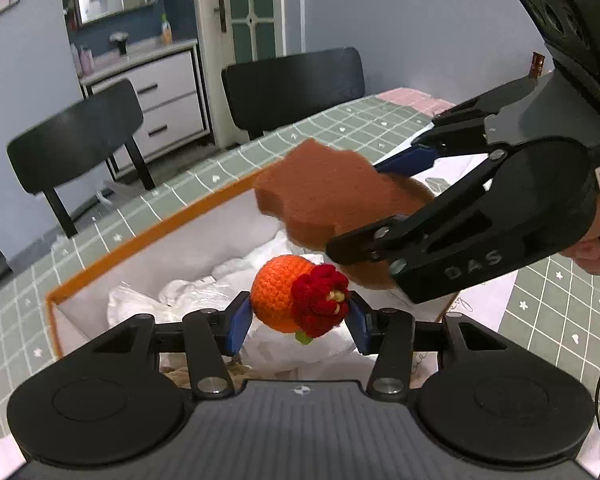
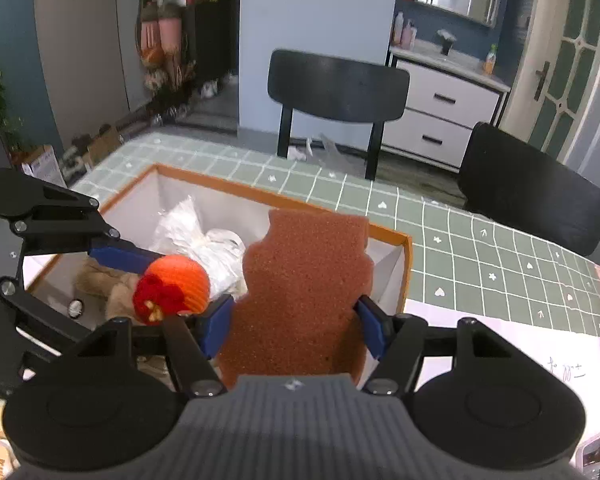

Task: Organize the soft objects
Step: 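Carry the sponge and crocheted ball with both grippers over the orange box, then lower into the box and open the right gripper on the sponge while the left releases the ball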

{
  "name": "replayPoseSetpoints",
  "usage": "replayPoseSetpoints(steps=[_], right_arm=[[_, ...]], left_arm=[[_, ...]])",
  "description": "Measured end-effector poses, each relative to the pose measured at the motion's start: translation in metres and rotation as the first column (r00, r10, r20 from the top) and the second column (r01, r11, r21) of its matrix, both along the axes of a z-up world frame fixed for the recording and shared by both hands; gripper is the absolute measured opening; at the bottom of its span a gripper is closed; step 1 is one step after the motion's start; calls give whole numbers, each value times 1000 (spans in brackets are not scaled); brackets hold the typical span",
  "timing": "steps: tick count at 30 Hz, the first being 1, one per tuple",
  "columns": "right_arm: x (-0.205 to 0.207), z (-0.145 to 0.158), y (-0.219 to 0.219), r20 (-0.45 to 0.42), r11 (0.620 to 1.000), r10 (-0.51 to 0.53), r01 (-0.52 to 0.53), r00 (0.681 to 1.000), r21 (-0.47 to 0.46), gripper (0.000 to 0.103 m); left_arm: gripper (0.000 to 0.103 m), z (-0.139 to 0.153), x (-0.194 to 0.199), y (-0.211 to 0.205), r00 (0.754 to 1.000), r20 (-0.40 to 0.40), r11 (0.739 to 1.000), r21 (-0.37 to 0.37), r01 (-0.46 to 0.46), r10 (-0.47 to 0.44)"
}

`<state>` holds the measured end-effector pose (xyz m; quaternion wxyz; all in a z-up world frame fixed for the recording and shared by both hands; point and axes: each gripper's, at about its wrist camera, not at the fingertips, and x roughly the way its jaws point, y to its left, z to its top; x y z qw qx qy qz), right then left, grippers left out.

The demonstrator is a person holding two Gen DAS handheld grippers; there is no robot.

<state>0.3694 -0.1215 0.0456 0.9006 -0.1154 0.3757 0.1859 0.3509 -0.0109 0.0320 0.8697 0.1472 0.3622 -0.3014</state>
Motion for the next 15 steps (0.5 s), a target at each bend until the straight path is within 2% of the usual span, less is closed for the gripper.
replayPoseSetpoints(steps=[6, 15], right_arm=[[20, -19, 5, -62, 1000, 5, -6, 998, -28, 65], [37, -34, 9, -100, 999, 1, -7, 995, -53, 65]], left_arm=[[57, -9, 14, -4, 999, -39, 999, 49, -8, 10], [57, -19, 30, -10, 996, -83, 996, 87, -18, 25]])
